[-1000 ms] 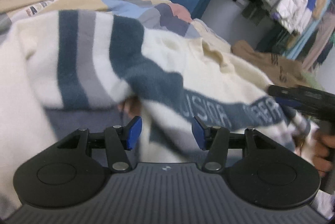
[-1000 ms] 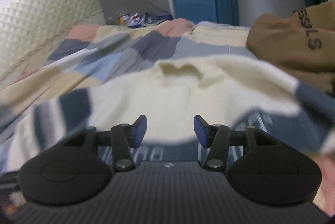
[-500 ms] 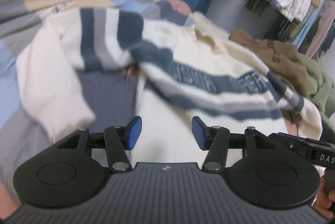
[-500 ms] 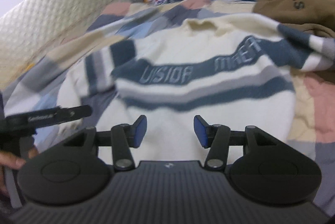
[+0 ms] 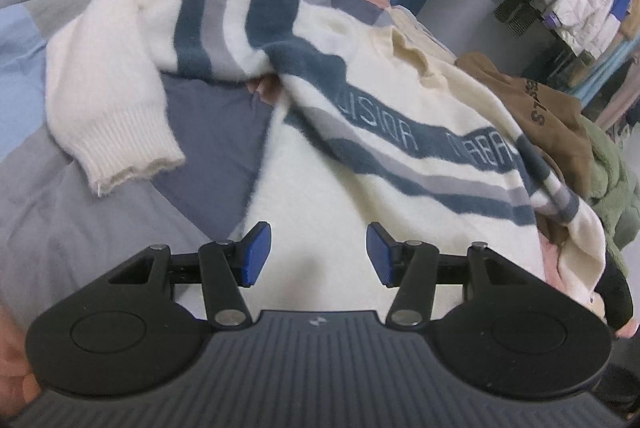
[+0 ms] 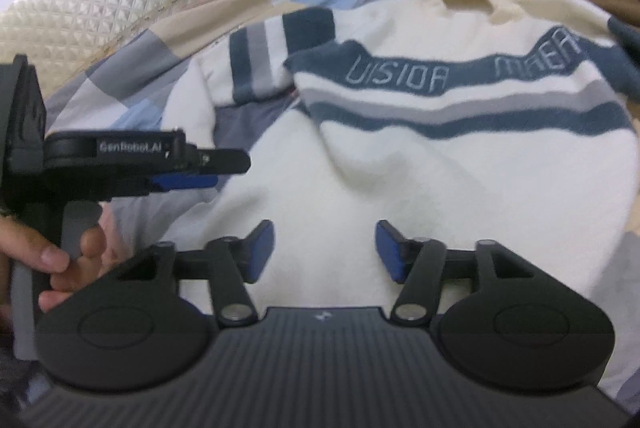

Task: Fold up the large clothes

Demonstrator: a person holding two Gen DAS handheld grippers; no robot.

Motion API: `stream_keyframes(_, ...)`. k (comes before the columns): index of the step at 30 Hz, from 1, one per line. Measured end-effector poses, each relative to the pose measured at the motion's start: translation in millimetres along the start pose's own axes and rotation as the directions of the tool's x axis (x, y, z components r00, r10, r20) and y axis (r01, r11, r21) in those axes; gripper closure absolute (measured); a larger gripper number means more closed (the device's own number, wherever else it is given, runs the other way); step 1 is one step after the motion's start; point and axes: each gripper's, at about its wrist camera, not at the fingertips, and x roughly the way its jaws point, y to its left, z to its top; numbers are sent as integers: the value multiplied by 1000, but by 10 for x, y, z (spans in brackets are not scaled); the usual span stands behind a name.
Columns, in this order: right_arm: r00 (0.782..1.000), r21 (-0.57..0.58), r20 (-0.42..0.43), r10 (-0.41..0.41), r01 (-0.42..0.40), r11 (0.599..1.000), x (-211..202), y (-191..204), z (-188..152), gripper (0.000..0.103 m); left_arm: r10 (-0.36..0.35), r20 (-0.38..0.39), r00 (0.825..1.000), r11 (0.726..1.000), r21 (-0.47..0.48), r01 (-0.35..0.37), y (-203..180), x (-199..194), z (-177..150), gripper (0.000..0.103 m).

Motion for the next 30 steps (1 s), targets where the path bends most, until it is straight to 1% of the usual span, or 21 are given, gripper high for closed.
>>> stream_keyframes(1, 1000, 2, -6, 4, -4, 1000, 31, 7, -8, 34, -4, 4, 1000, 1000, -6, 4, 36, 3, 35, 44)
stream_keyframes(2, 1000, -3, -11, 7, -7, 1000, 60, 23, -20, 29, -3, 14, 1000, 1000, -22, 3, 87, -5, 74, 44)
stream_keyframes(4, 1000, -36, -6, 4, -5, 999, 107, 86, -51, 26, 0, 28, 1000, 997, -73, 2, 223, -19, 155, 44)
stream_keyframes(7, 1000, -79, -3, 2, -3, 997, 141, 173, -98, 26, 2, 21, 1000, 989, -148, 1, 417, 7, 231, 44)
stream_keyframes(10, 1000, -126, 23, 16, -13, 992, 133, 261, -126, 26, -14, 10, 1000, 975, -224, 16, 578, 40, 256, 44)
stream_keyframes(14, 998, -186, 35, 60, -52, 981, 148, 370, -141, 27, -37, 5, 999, 964, -264, 37, 652, 80, 265, 45)
stream_keyframes(16, 995, -207, 12, 96, -91, 974, 194, 423, -169, 30, -46, 0, 999, 962, -270, 45, 663, 92, 258, 44)
stream_keyframes(19, 991, -227, -42, 130, -136, 964, 324, 519, -235, 38, -70, -8, 998, 957, -283, 64, 668, 143, 244, 45)
stream_keyframes(20, 989, -243, -61, 133, -144, 959, 375, 560, -259, 41, -73, -11, 997, 956, -286, 67, 668, 155, 239, 45)
stream_keyframes(22, 989, -313, -93, 114, -137, 940, 466, 665, -328, 49, -78, -18, 997, 954, -293, 69, 671, 177, 230, 45)
stream_keyframes(24, 993, -387, -102, 54, -90, 918, 525, 752, -387, 71, -85, -22, 996, 950, -303, 75, 679, 184, 221, 45)
stream_keyframes(25, 994, -412, -99, 40, -77, 908, 520, 761, -398, 76, -89, -23, 996, 948, -307, 78, 684, 188, 212, 45)
stream_keyframes(26, 995, -418, -91, 39, -74, 905, 492, 758, -382, 84, -93, -26, 995, 947, -312, 81, 686, 188, 204, 45)
stream_keyframes(28, 996, -387, -76, 51, -77, 919, 398, 690, -307, 87, -111, -33, 993, 943, -318, 95, 676, 194, 191, 45)
stream_keyframes(29, 996, -352, -61, 64, -82, 932, 336, 621, -251, 87, -124, -36, 992, 942, -318, 106, 666, 197, 180, 44)
stream_keyframes(30, 996, -293, -38, 79, -87, 952, 255, 519, -181, 87, -141, -39, 989, 940, -319, 122, 652, 202, 167, 44)
